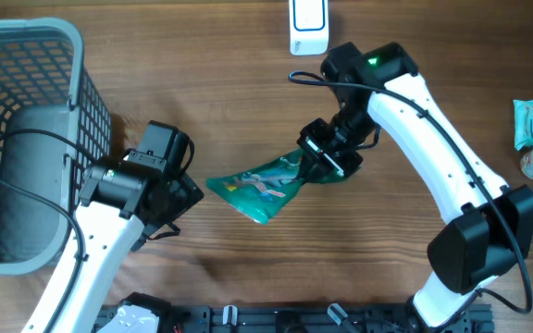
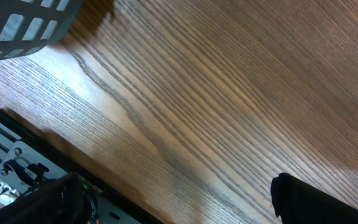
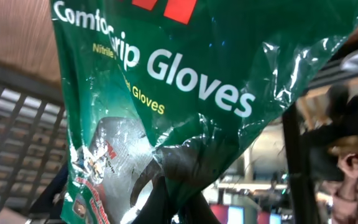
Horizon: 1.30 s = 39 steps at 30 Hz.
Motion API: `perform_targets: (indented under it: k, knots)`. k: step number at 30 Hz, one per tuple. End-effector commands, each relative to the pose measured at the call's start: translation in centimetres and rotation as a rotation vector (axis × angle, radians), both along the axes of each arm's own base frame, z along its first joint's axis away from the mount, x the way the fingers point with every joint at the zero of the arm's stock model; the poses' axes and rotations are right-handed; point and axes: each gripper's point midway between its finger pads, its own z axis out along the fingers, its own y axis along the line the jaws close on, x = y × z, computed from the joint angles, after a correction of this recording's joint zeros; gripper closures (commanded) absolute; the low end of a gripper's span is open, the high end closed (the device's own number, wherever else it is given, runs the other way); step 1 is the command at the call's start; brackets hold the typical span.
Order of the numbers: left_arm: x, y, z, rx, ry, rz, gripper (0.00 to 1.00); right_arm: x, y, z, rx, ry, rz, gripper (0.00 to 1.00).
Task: Scan the item barcode
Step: 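Lift the gloves pack with the right gripper toward center, then grasp the gloves pack with the left gripper beside the right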
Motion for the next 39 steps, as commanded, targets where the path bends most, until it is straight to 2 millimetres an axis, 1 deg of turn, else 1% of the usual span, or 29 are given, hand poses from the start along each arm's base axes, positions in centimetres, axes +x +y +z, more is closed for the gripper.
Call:
perform_targets:
  k: [1, 7, 11, 13, 16, 19, 21, 22, 25, 26, 28, 29, 31, 33, 35, 39]
  knots:
    - [0.0, 0.0, 0.0, 0.0, -0.002, 0.012, 0.0, -0.3, 1.0, 1.2, 0.075, 0.038, -0.028, 0.96]
    - [0.0, 0.0, 0.0, 0.001, -0.002, 0.012, 0.0, -0.3, 1.0, 1.2, 0.089, 0.02, -0.004, 0.96]
    - [0.0, 0.0, 0.0, 0.0, -0.002, 0.012, 0.0, 0.0, 0.8, 1.3, 0.135, -0.033, 0.052, 0.96]
    - [0.0, 0.0, 0.0, 0.001, -0.002, 0.012, 0.0, 0.5, 0.5, 1.5, 0.178, -0.069, 0.076, 0.96]
    - [0.2, -0.1, 0.0, -0.002, -0.011, 0.013, 0.0, 1.8, -0.9, 1.5, 0.231, -0.162, 0.127, 0.96]
    - [1.8, -0.6, 0.2, -0.024, -0.077, 0.015, 0.0, 3.3, -2.9, 1.4, 0.304, -0.318, 0.233, 0.96]
    - [2.0, -0.5, 0.3, -0.015, -0.09, 0.016, 0.0, 3.9, -3.8, 1.4, 0.326, -0.374, 0.265, 0.96]
    - [2.3, -0.5, 0.3, -0.016, -0.102, 0.017, 0.0, 4.3, -4.5, 1.2, 0.324, -0.404, 0.28, 0.96]
    - [3.9, -1.2, 0.7, -0.05, -0.165, 0.015, 0.0, 5.2, -6.2, 1.0, 0.335, -0.487, 0.339, 0.96]
    - [4.3, -1.7, 0.7, -0.072, -0.178, 0.01, 0.0, 5.3, -6.5, 0.9, 0.345, -0.512, 0.36, 0.96]
    - [5.1, -3.1, 0.8, -0.135, -0.203, -0.056, 0.0, 5.3, -6.8, 0.7, 0.355, -0.53, 0.378, 0.96]
    - [5.8, -4.8, 1.1, -0.205, -0.225, -0.148, 0.0, 5.3, -6.8, 0.7, 0.359, -0.531, 0.379, 0.96]
    - [6.6, -7.4, 1.6, -0.33, -0.264, -0.25, 0.0, 5.3, -6.6, 1.0, 0.396, -0.567, 0.408, 0.96]
    - [7.4, -9.9, 2.5, -0.457, -0.313, -0.325, 0.0, 5.4, -6.4, 1.2, 0.425, -0.598, 0.437, 0.96]
    - [8.6, -12.5, 4.5, -0.578, -0.407, -0.453, 0.0, 5.4, -6.4, 1.2, 0.437, -0.628, 0.474, 0.96]
    - [8.9, -14.8, 6.6, -0.687, -0.485, -0.579, 0.0, 5.4, -6.6, 1.0, 0.439, -0.658, 0.521, 0.96]
